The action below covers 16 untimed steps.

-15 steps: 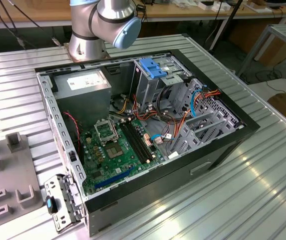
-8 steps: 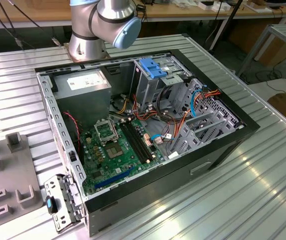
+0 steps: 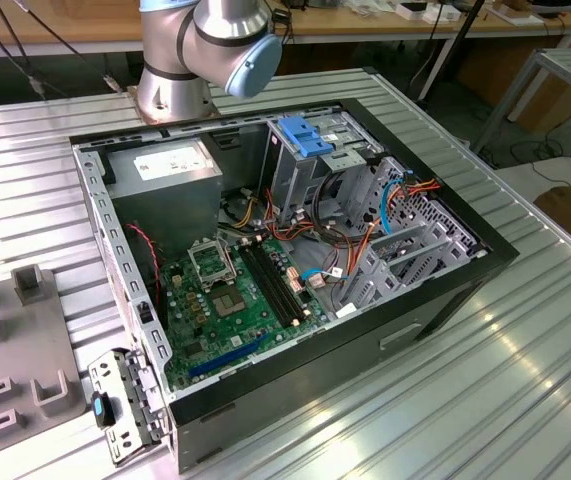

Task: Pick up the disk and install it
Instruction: 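Pick up the disk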

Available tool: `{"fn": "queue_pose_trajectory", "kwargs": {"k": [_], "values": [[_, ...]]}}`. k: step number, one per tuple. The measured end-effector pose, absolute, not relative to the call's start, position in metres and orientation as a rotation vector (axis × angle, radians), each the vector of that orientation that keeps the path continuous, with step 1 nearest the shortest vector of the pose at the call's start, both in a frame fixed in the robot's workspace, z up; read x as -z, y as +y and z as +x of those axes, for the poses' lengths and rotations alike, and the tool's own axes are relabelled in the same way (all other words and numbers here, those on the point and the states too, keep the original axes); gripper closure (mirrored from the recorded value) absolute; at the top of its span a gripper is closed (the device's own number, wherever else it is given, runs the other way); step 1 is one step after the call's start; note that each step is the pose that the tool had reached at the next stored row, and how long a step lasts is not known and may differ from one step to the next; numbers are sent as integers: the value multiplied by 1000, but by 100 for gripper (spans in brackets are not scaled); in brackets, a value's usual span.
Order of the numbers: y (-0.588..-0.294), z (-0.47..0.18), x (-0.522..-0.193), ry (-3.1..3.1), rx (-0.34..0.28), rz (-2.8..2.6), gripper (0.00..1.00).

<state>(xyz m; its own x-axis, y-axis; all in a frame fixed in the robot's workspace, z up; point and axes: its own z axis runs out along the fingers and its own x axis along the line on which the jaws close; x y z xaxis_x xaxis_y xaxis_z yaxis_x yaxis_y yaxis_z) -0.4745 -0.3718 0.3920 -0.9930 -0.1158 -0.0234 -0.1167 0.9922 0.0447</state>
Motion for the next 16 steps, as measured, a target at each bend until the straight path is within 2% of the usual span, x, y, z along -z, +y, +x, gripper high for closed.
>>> {"fn": "queue_pose_trajectory", "kwargs": {"k": [8, 9, 12, 13, 16], "values": [[-372, -474, -391, 3077, -74, -550, 89], [-372, -474, -391, 3069, -74, -596, 83], [-372, -474, -390, 3033, -74, -770, 81], [-372, -474, -390, 3020, -73, -823, 75], [-372, -474, -389, 2993, -70, -923, 75]]}}
